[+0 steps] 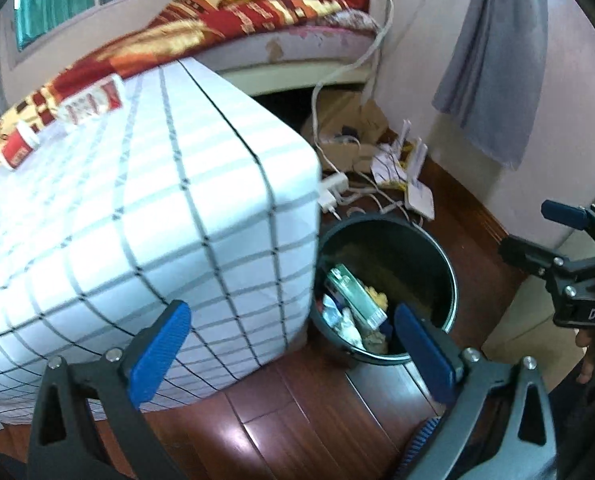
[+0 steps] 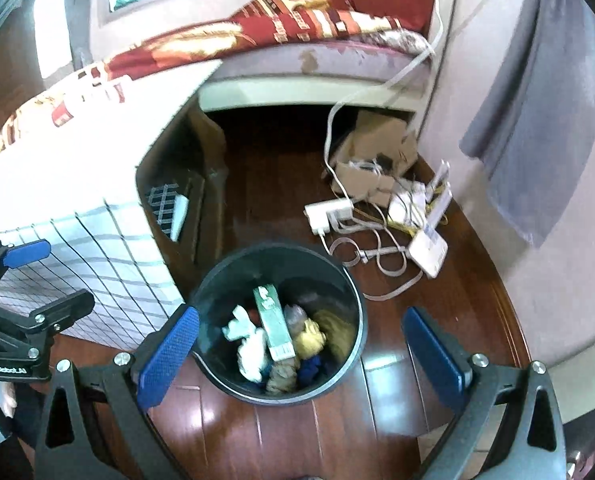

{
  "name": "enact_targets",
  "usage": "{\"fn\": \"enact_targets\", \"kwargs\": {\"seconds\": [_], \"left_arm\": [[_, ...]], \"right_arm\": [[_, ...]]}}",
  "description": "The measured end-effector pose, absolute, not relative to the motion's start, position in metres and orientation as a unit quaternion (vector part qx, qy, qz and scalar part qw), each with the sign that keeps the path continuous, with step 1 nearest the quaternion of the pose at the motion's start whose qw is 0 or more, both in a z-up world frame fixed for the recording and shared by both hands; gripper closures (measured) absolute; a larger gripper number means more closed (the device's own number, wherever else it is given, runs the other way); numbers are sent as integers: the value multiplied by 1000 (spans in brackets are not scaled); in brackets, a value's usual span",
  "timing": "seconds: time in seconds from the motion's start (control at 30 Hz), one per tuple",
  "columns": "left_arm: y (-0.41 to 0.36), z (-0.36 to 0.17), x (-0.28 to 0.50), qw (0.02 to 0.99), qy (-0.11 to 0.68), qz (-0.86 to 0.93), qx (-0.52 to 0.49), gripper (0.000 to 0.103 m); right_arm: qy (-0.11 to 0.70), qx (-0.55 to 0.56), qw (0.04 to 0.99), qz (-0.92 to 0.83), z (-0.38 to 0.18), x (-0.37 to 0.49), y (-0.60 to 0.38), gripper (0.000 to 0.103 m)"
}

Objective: Collect trash
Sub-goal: 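Move both tools back toward the red cup and white milk carton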

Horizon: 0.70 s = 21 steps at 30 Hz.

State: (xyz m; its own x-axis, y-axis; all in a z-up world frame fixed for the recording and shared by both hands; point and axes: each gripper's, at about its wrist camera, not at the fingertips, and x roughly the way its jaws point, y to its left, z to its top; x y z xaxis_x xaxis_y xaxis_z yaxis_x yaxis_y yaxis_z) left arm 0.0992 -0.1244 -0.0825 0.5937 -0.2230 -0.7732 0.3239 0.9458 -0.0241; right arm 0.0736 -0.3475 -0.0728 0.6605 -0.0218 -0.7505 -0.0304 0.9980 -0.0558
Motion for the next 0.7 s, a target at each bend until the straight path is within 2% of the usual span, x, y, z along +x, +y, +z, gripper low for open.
{"fn": "enact_targets", "kwargs": {"seconds": [0.33, 0.5, 0.6, 0.7], "left_arm": [[-44, -41, 113, 918, 384, -96, 16, 0], [5, -29, 119, 936, 352, -27, 5, 0], [36, -24, 127, 939, 344, -5, -12, 0], [63, -22, 137, 937, 348, 5, -20, 0]], "right_arm": [[346, -53, 934, 70, -10, 99, -271, 0], [329, -49, 936, 117, 5, 125, -222, 0], [351, -62, 922, 153, 8, 147, -188, 0], [328, -85, 926, 167, 16, 163, -157, 0]]}}
